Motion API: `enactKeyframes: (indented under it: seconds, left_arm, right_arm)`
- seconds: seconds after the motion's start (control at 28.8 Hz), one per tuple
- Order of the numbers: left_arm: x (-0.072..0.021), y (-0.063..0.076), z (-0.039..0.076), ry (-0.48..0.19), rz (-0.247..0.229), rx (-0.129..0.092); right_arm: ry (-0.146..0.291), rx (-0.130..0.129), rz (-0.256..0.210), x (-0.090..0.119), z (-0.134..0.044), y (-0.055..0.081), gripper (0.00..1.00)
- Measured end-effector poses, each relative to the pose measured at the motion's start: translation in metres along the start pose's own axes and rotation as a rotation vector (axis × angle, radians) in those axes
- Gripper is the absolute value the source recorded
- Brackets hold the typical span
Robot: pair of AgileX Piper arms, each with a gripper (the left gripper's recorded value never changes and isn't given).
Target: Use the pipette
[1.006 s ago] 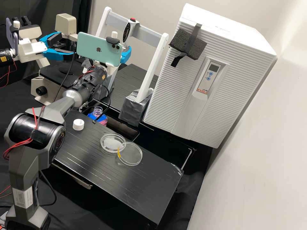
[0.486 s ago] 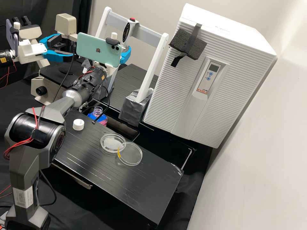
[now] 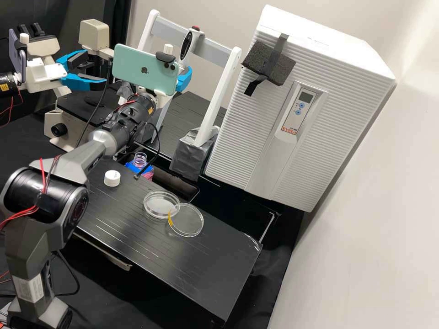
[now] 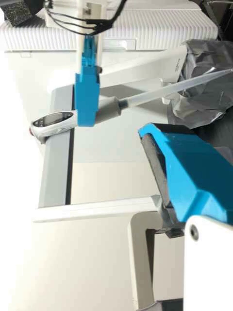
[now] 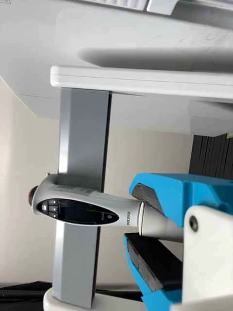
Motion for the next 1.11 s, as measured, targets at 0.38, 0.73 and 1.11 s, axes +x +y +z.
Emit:
enactKeyframes:
  seconds: [0.38, 0.73, 1.11]
  left_arm:
    - [-0.0046, -0.004, -0.006, 0.018, -0.016, -0.006]
    - [-0.0076, -0.007, -0.009, 0.025, -0.018, -0.023]
    - [-0.0089, -0.008, -0.010, 0.029, -0.021, -0.024]
  right_arm:
    - [0.025, 0.038, 0.047, 0.004, -0.011, 0.014, 0.00]
    - [0.078, 0.066, 0.072, -0.015, -0.026, 0.010, 0.00]
    - [0.058, 0.061, 0.061, -0.006, -0.023, 0.001, 0.00]
